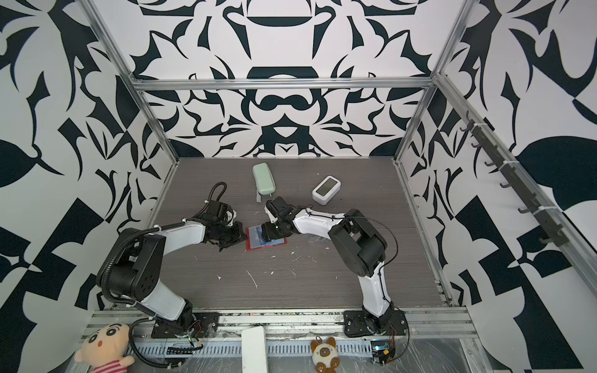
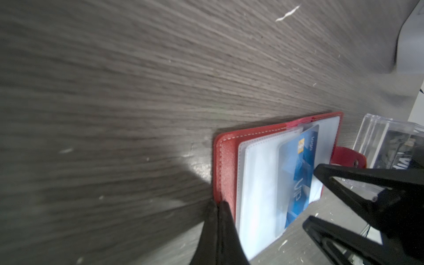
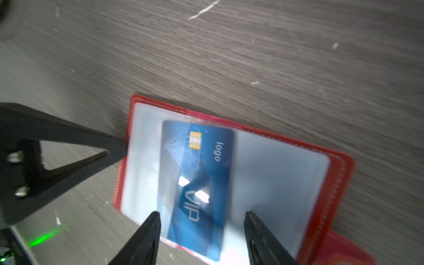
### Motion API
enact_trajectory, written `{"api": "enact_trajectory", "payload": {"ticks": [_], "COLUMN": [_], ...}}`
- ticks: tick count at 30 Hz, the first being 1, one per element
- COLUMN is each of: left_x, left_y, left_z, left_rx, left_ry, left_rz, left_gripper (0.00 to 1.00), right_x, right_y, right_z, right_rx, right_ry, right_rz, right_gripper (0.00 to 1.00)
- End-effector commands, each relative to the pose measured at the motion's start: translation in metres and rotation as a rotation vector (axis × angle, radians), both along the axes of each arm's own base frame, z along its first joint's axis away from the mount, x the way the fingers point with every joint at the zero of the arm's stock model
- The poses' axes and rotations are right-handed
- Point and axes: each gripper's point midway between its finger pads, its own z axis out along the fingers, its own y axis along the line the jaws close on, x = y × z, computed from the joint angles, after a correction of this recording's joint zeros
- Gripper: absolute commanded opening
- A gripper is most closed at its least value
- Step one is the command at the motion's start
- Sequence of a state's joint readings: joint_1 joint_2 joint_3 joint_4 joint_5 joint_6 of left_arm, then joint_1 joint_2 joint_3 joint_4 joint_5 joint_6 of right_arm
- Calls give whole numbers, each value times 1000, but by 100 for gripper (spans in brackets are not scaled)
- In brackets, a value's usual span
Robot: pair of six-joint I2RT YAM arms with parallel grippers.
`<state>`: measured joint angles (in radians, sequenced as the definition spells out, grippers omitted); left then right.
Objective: Insert credit cards into a card holder
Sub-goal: Insert the credit card into the card slot.
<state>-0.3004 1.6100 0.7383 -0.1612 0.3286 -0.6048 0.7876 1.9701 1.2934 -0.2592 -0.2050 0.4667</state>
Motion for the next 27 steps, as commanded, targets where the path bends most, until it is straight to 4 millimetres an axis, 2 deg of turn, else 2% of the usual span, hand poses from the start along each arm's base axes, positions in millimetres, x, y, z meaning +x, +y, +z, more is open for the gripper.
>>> {"api": "enact_trajectory", "payload": {"ticks": [1,6,9,11,15,18,27], "left_x": [-5,-4,-4,-4,-4,-5,-4], "left_y": [4,4,5,4,4,5,3], "left_z": [2,3,4,6,6,6,6], "left_rx": [28,28,29,28,30,31,28], "left_ry": [16,14,12,8,7,9,9], "left_rz": [-6,-9,-7,-8,-10,-10,-16], "left_gripper": [0,0,0,0,0,0,0], "right_x": [9,14,17,19,23,22,17], "right_y": [-3,-4,-5,-5,-9,-9,-10], "right_z": [33,38,35,32,23,16,2], "right_rx": [-14,-38,-77,-106,-176,-208,-261], "right_ry": [-92,-108,-107,-103,-94,-83,-59], "right_rz": [-7,-11,-8,-9,-9,2,23], "right_gripper": [63,57,45,32,15,9,0]}}
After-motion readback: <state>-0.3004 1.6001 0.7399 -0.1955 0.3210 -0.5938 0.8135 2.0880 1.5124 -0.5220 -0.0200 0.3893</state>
